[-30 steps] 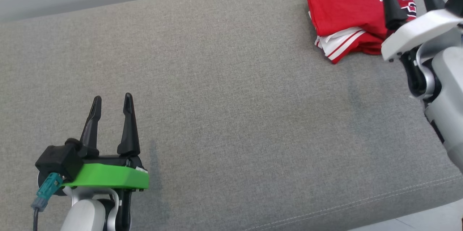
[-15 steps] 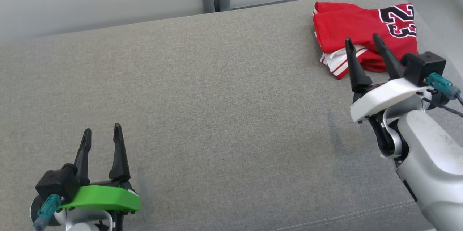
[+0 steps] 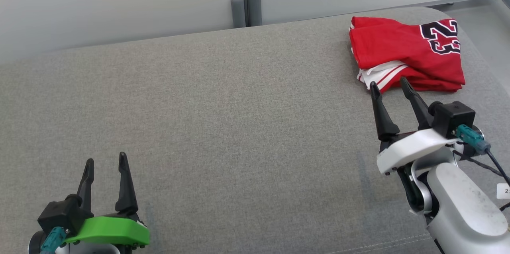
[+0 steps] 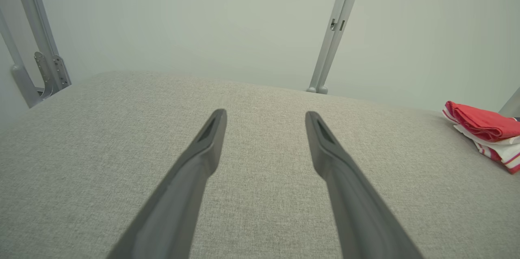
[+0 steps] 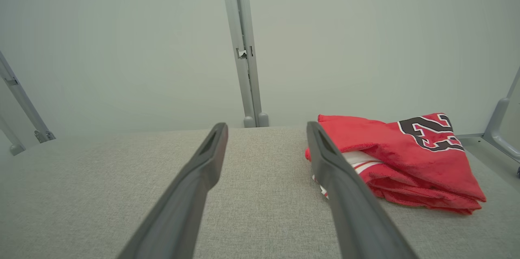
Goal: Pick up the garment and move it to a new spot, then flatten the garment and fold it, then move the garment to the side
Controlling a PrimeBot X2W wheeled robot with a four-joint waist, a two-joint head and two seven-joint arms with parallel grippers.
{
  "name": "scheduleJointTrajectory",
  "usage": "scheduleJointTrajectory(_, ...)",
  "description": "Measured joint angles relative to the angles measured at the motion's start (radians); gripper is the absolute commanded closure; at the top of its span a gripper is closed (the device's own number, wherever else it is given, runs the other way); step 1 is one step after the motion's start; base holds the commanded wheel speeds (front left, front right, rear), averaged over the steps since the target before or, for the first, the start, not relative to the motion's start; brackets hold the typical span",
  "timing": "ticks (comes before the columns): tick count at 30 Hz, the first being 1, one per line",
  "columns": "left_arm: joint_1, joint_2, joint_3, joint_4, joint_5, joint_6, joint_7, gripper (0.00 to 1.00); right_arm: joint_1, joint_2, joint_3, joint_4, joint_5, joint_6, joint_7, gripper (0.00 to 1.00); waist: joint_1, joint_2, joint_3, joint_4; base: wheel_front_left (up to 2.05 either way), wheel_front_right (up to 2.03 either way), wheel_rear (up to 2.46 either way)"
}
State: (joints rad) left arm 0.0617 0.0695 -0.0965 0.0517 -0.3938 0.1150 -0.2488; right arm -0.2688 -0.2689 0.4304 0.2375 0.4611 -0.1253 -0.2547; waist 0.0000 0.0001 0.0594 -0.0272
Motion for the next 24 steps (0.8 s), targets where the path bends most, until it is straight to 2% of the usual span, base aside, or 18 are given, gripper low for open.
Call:
scheduleJointTrajectory(10,0.005,-0.014,0.018,-0.030,0.022,0.001,-0.003,0.00,0.107,0.052,-0.046,-0.022,-0.059,0.000,0.000,0.00,0.0000,0.0000,-0.021,0.002,0.00,0.00,0.00)
scheduleJointTrajectory(24,0.045,-0.018,0.021,-0.026,0.025,0.001,-0.003,0.00,0.157,0.081,-0.061,-0.037,-0.120,0.000,0.000,0.00,0.0000,-0.0001,-0.035,0.001,0.00,0.00,0.00)
